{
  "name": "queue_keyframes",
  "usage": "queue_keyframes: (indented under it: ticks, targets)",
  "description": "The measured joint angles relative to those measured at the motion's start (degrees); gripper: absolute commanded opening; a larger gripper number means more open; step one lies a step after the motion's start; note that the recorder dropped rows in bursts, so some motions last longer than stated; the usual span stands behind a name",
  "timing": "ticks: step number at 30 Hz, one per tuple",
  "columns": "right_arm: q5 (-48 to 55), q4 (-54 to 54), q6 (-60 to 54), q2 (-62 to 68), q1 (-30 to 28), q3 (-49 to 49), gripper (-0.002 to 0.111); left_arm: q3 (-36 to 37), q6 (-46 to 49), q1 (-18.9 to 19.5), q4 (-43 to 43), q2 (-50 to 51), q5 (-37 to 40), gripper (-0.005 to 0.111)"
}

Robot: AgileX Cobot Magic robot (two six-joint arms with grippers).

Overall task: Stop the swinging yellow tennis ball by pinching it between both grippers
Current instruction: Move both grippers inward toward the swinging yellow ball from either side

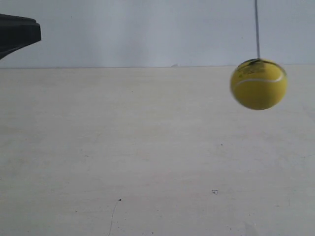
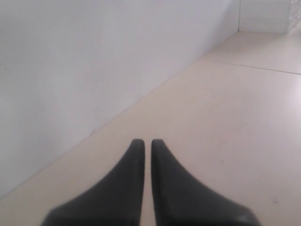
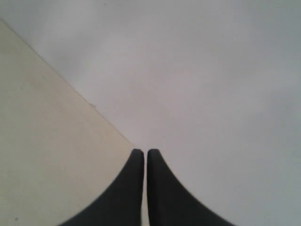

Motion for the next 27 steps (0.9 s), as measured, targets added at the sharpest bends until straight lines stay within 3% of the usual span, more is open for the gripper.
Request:
queue_keyframes:
  ticks: [7,27]
  targets:
    - [2.72,17.34,-17.09,3.21,0.00,0.00,0.000,0.00,0.00,0.00,1.02,2.71,-4.40,0.005]
    - [5.71,33.42,-32.59,4.91,0.00,0.00,0.000,-0.10,0.00,0.00,4.45,2.97,-9.01,0.005]
